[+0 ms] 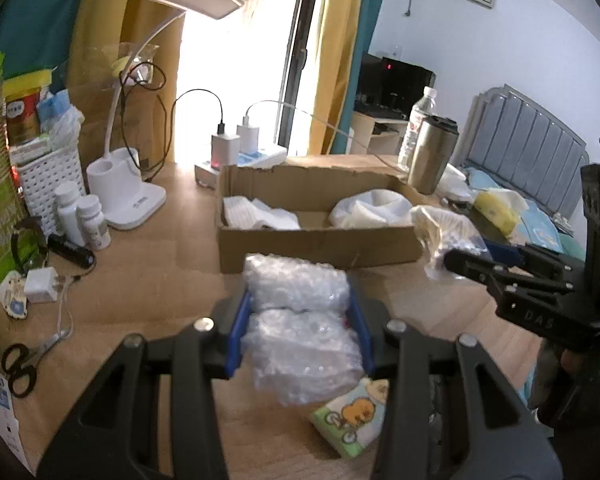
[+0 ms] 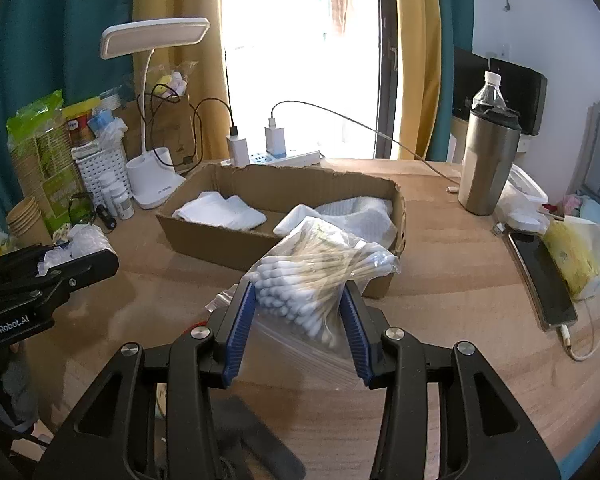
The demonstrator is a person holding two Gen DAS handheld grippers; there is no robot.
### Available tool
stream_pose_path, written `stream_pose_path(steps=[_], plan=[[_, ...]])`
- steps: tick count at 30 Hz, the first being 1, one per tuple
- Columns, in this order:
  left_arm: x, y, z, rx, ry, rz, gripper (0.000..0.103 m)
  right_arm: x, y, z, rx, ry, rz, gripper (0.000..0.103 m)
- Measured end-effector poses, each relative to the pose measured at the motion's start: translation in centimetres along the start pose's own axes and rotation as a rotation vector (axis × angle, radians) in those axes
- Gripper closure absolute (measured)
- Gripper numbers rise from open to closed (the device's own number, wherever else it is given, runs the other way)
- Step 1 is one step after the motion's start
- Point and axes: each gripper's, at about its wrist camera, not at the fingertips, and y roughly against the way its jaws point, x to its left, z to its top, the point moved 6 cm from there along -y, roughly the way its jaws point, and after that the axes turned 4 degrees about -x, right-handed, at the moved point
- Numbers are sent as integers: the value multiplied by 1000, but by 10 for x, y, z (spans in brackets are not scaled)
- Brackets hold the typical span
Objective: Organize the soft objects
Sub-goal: 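Lift both held bags and carry them toward the cardboard box, then lower the bubble-wrap packet and cotton swab bag into the box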
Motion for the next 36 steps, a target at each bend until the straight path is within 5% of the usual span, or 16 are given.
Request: stream_pose_path(steps=[36], plan=[[16,-82,69,-15,-36,-14,58,2,-66,63,-17,38,52,57]])
